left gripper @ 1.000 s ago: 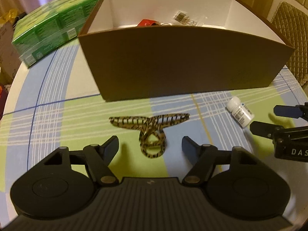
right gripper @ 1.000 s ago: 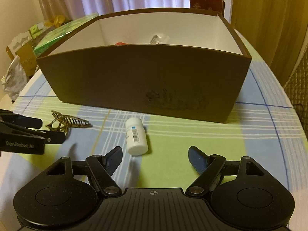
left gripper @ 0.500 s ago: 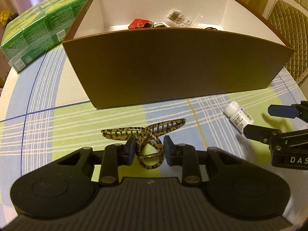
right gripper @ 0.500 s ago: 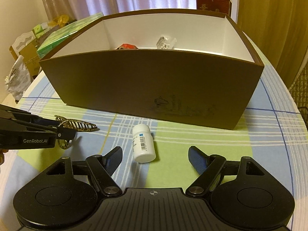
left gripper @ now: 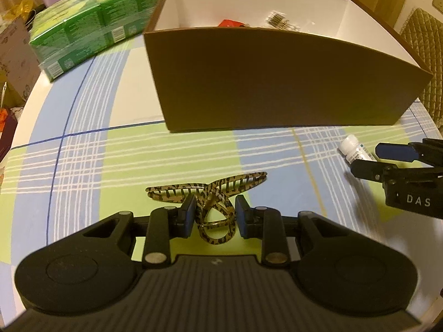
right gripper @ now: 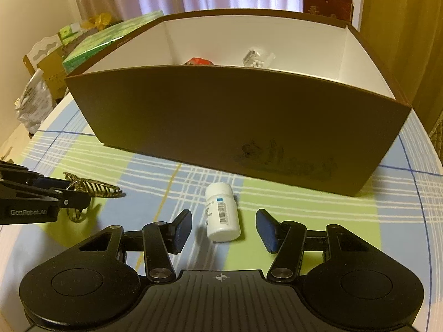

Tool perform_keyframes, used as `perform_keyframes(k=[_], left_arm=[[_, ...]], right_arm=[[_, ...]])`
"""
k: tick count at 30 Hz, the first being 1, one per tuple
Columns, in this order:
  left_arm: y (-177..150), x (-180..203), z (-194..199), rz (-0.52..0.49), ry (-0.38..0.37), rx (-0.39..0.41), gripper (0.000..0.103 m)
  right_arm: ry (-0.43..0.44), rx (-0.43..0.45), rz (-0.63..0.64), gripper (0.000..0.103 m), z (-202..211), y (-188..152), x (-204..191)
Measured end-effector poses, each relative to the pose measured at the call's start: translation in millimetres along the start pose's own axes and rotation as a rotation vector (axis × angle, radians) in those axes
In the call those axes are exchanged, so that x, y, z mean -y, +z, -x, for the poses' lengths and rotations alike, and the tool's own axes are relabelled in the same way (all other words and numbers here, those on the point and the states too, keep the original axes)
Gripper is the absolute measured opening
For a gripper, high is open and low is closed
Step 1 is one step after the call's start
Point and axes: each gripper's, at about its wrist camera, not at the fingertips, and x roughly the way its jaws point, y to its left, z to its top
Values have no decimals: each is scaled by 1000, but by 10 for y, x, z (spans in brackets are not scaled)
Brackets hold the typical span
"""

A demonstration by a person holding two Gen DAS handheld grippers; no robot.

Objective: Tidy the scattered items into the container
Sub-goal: 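Grasp the striped claw clip with the left tool while the right tool grasps the white pill bottle, then carry the claw clip and pill bottle over the brown box with both tools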

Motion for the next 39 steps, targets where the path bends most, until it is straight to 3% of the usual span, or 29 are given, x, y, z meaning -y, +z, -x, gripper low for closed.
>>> perform_keyframes(k=[3, 5, 8, 21, 26, 27, 29, 30, 36, 38, 39], left_arm=[[-1, 1, 6, 0, 4, -1, 25], [-11, 9, 8, -2, 7, -4, 25], [-34, 44, 20, -9, 0, -5, 25], [-421, 404, 270, -45, -110, -29, 25], [-558, 494, 370, -26, -108, -27, 25], [-568, 503, 380, -16, -102, -23, 26], [-569, 526, 398, 0, -91, -14, 27], [-571, 545, 414, 5, -85, -7, 31], [-542, 595, 358, 34, -32, 1, 32], [-556, 617, 328, 35, -16, -3, 27], [-571, 625, 324, 39, -12, -3, 25]], right_arm=[[-4, -3, 12, 58, -41, 16, 0], [2, -13, 22, 35, -76, 19, 2], [-3, -17, 31, 31, -77, -15, 11], [33, -90, 13, 30, 478, -531, 211], [48, -109, 11, 30, 648, -716, 265], [56, -112, 11, 32, 648, -725, 268], [53, -104, 28, 53, 647, -711, 246], [43, -89, 36, 72, 660, -714, 235], [39, -70, 70, 74, 612, -732, 230], [50, -73, 93, 52, 591, -757, 231], [48, -66, 112, 35, 597, -765, 217]])
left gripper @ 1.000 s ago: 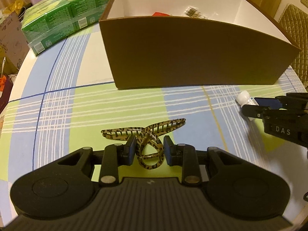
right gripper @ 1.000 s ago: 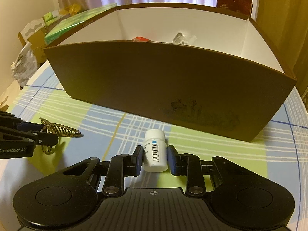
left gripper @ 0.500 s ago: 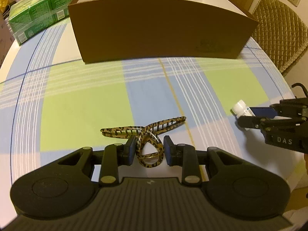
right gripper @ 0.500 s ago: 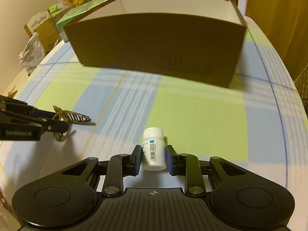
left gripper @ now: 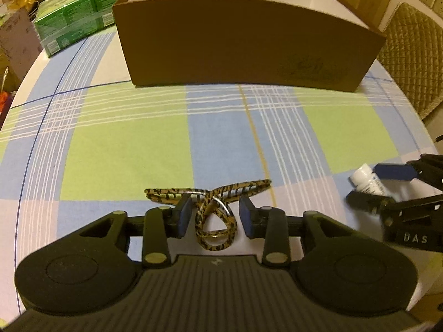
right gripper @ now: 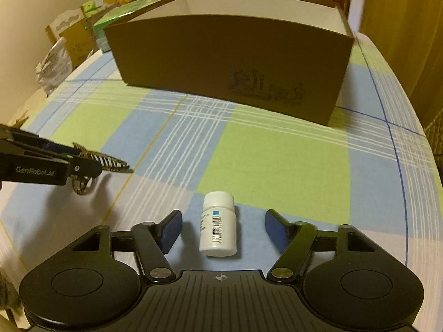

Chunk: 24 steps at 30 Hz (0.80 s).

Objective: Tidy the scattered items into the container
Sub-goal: 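Carry the claw clip and pill bottle over the brown box with both tools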

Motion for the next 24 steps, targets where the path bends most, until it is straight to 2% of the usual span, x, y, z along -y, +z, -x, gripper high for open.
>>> perform_keyframes(k=[2, 13, 24], left_arm=[[-33, 22, 25, 2, 7, 2, 25], [-252, 178, 326, 17, 23, 18, 25], [-284, 162, 559, 11, -1, 72, 25]], right_arm=[[-1, -5, 21, 30, 6, -17, -2], [53, 15, -8, 30, 315, -189, 117], [83, 33, -60, 30, 458, -184, 94]])
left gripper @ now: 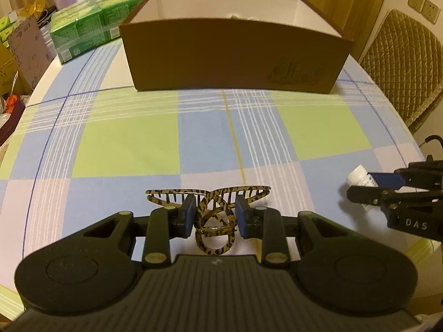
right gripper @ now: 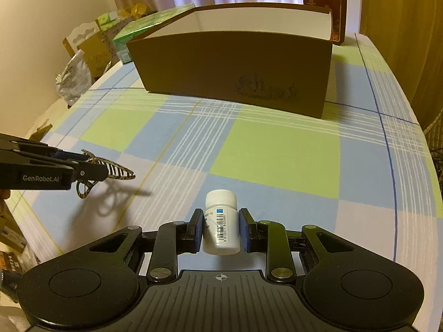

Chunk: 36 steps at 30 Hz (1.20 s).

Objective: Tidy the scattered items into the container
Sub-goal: 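Carry the claw clip and pill bottle over the brown box with both tools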

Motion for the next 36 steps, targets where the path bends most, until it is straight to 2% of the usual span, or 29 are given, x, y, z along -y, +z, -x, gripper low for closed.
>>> perform_keyframes(k=[6, 18, 30, 36], left_arm=[[161, -98, 185, -6, -20, 59, 25], [725, -271, 423, -45, -79, 188, 25], [1457, -348, 340, -97, -127, 266, 25], [1879, -333, 88, -135, -130, 265, 25]], right_arm=[[10, 24, -34, 30, 22, 128, 1], [51, 148, -89, 30, 134, 745, -51], [7, 284, -106, 30, 182, 1507, 123], [-31, 291, -115, 30, -24, 1835, 306]])
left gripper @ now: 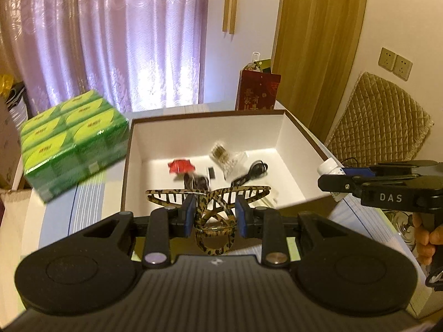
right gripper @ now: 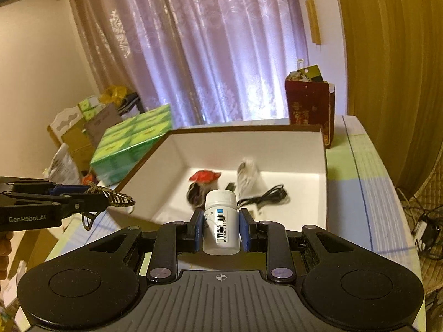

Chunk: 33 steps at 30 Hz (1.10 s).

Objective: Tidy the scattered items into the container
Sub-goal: 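Carry the claw clip and pill bottle over the brown box with both tools, then open both tools to drop the claw clip and pill bottle into the box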

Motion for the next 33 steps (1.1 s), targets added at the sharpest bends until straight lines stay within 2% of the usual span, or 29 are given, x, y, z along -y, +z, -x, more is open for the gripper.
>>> perform_keyframes(k=[7, 15, 23, 33], left_arm=[[253, -144, -508, -81, 23, -57, 25], [335, -254, -1033, -122, 19, -133, 25], [342, -279, -1388, -123, -7, -177, 25], [397, -368, -1589, -113, -10, -187, 25]], right_arm=[[-64, -71, -5, 30, -468, 135, 263], [-142, -157, 32, 30, -881, 165, 500], [-221, -192, 180, 30, -1177, 148, 417], [-248, -184, 213, 30, -1310, 195, 440]])
